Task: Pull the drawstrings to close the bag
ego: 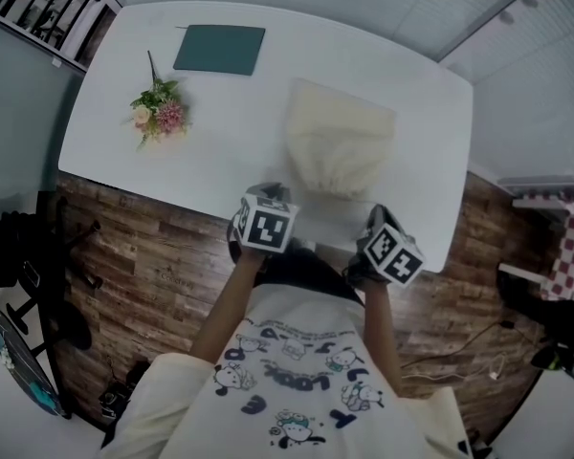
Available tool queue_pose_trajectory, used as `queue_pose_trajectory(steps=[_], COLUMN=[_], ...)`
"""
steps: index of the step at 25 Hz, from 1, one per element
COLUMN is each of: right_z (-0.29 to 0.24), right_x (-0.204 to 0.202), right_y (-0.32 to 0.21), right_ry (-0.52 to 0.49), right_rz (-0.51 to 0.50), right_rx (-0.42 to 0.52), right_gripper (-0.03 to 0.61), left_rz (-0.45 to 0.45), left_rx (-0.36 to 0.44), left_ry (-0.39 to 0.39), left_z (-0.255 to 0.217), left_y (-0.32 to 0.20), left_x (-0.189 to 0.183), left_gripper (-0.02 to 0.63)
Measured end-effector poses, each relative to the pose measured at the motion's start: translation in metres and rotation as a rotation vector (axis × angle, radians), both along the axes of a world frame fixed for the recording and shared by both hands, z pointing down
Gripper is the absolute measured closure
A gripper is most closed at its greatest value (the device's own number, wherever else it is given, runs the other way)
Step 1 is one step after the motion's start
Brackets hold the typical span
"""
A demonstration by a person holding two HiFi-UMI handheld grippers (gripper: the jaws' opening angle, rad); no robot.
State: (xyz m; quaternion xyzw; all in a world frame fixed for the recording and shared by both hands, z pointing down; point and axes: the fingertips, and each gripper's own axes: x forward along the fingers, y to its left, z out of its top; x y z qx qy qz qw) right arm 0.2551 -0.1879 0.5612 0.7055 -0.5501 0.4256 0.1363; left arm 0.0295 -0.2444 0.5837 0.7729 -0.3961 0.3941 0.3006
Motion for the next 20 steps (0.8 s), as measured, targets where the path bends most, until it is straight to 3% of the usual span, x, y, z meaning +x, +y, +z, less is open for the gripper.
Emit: queue_pose_trajectory(steps=[6,7,8,9,11,16,20], right_z=[0.003,0.003,0.003,0.002,-0.004,-0.043,-0.087], right_x=[-0.008,-0.01,-0.012,-0.014,-0.017,-0.019,-0.03], right_y=[0.002,0.003,0.004,0.005,0.009,0.005,-0.012], right_ry=[0.058,0.065,0.065,0.062,0.061,0.135,0.203], right_rz=[-0.113,-0.13,-0.147,-0.163,-0.185,-0.232,-0.276], right_rx=[-0.056,-0.061,-0.064,-0.065,-0.059,0.024,0.163], right_gripper=[0.554,0.534,0.441,0.391,0.391,0.377,0.378], left_rz=[-0.057,-0.056,-0.054,-0.051,-0.046,-0.016,-0.039], left_rx=[-0.025,-0.039,-0.045,-0.047,-0.045,0.01,0.098], left_ry=[0.073,0.079,0.083,0.088,0.105,0.15,0.2], left_z=[-0.006,-0.004,-0.004,-0.005,-0.011,-0.043,-0.077], left_y=[0.002,0.006,0.008,0.01,0.013,0.014,0.005], left_x=[-0.001,-0.002,-0.004,-0.005,-0.006,-0.005,-0.002], left_gripper=[0.561,0.548,0.521,0.488,0.456,0.436,0.436])
